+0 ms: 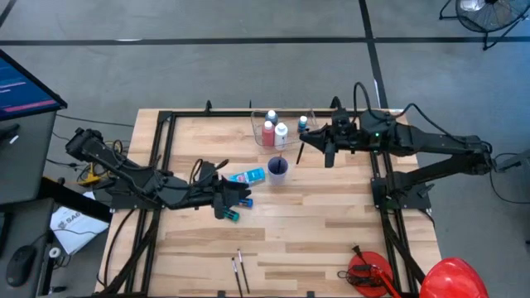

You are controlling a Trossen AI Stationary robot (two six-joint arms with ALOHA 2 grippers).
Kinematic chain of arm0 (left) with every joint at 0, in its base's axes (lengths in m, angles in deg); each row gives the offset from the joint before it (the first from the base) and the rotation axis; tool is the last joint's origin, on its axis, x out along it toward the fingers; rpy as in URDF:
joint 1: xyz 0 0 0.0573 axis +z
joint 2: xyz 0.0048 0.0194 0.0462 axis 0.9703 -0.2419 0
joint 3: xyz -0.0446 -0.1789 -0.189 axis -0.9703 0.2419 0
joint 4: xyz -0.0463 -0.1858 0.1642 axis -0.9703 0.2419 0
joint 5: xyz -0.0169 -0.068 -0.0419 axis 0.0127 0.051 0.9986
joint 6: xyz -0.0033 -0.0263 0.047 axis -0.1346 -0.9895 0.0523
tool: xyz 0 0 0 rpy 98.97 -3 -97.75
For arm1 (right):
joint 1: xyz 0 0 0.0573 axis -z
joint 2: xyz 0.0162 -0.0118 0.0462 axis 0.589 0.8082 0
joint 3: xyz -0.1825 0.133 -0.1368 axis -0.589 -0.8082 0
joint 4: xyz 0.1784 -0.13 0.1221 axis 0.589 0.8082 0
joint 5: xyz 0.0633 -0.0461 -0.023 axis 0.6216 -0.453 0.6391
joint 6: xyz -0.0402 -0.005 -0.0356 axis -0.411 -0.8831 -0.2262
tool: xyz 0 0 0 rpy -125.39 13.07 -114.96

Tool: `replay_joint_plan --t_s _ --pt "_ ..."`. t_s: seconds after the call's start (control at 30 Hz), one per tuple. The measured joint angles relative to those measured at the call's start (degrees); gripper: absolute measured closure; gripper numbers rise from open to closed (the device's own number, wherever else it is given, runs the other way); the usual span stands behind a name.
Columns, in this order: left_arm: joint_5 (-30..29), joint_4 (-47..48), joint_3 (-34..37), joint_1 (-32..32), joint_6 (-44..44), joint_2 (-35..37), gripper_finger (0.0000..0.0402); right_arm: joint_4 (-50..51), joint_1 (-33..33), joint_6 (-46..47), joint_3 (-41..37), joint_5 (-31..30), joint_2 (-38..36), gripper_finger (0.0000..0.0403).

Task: Pick & Place Paint Supplies
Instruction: Put the black paint brush into the violet cup

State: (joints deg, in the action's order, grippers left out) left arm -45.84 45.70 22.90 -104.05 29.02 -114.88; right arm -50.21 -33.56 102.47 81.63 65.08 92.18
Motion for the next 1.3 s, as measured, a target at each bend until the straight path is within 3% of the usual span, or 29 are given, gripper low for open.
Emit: replay_joint_plan --t_s 0.3,0.57,0.93,1.17,1.3 --pt "0.59 0.14 5.18 0.00 -1.21 0.00 0.0222 4.63 0.85 -8.40 0.00 -6.43 0.17 0.0403" --pt "0.59 0.08 9.98 0.46 -1.11 0.19 0.0222 4.85 6.87 -8.67 -0.02 -11.59 0.08 0.0403" --pt "0.35 -0.30 14.74 2.95 -1.22 0.20 0.0222 -3.56 14.69 -15.32 -0.07 -11.51 8.35 0.0403" --pt "0.20 -0.84 16.33 4.63 -1.32 0.20 0.0222 -5.88 9.49 -15.38 -0.09 -9.84 14.04 0.0403" --pt "0.13 -0.80 16.76 5.33 -3.40 0.20 0.0222 -5.20 3.84 -15.99 -0.36 -14.09 14.87 0.0403"
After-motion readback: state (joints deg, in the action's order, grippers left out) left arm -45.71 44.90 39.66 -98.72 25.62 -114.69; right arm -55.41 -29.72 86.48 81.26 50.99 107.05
